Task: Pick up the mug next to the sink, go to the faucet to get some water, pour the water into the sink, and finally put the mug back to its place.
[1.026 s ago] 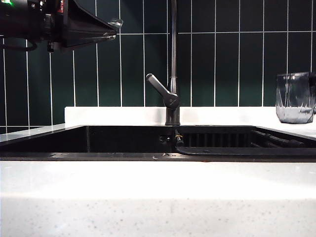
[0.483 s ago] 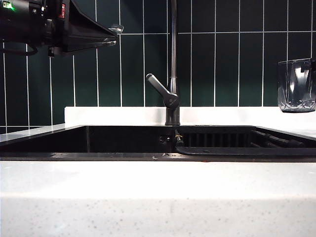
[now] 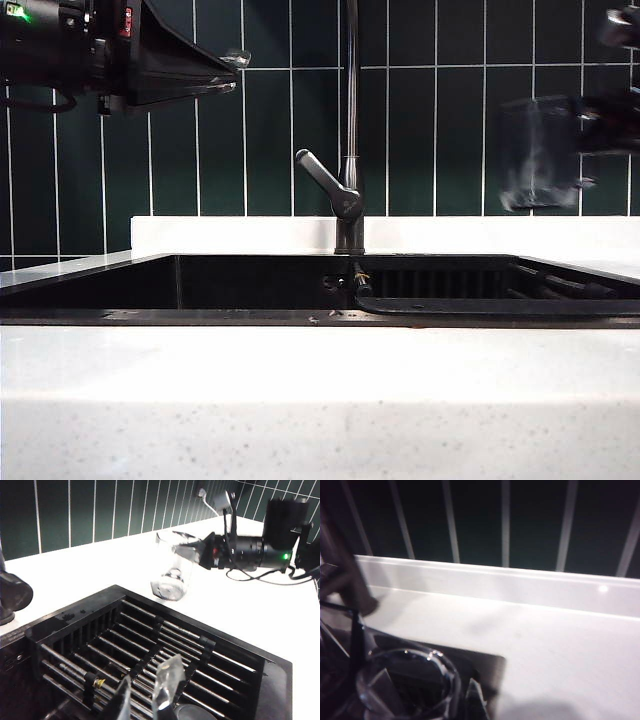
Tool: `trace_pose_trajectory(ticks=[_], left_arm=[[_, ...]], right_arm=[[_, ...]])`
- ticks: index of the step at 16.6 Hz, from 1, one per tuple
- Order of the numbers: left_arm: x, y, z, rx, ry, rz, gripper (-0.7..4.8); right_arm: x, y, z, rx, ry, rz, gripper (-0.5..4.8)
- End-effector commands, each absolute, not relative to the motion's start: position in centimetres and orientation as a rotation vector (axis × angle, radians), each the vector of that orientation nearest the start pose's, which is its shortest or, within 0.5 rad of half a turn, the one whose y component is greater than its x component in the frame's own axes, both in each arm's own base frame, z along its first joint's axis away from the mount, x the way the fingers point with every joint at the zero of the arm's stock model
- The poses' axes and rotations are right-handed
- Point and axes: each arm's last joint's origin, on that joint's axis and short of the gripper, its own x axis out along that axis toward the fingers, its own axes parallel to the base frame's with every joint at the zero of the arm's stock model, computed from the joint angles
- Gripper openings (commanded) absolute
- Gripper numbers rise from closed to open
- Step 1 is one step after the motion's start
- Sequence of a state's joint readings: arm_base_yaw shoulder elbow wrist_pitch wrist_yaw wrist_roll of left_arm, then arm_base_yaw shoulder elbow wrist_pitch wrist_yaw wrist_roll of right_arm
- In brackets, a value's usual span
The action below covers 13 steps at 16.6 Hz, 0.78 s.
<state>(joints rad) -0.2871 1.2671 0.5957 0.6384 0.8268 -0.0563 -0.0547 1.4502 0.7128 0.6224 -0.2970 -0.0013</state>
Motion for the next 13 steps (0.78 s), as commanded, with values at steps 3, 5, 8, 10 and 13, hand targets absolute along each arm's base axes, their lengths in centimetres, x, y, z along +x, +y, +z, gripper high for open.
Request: trace_pose_trajectory(ticks=[3, 5, 8, 10, 13], left_arm=[[24.1, -9.4, 24.9, -0.052, 0.051, -1.119, 0.64], [24.1, -9.4, 24.9, -0.052, 0.051, -1.119, 0.64], [24.1, -9.4, 24.9, -0.051, 0.049, -1.114, 0.61], [24.1, -9.4, 24.9, -0.038, 0.042, -1.111, 0.57], [24.1, -9.4, 24.9, -0.036, 0.040, -1.109, 0.57]], right_arm=[[31.3, 1.4, 25.8, 0.013, 0.100, 0.302, -0.04], [31.4, 2.6, 26.0, 0.013, 0.105, 0.340, -0.05], [31.2, 4.1, 26.1, 0.018, 0.105, 0.389, -0.05], [31.1, 5.3, 26.3, 0.033, 0.098, 0.425, -0.05], [31.2, 6.7, 27.4, 0.031, 0.075, 0.467, -0.05]])
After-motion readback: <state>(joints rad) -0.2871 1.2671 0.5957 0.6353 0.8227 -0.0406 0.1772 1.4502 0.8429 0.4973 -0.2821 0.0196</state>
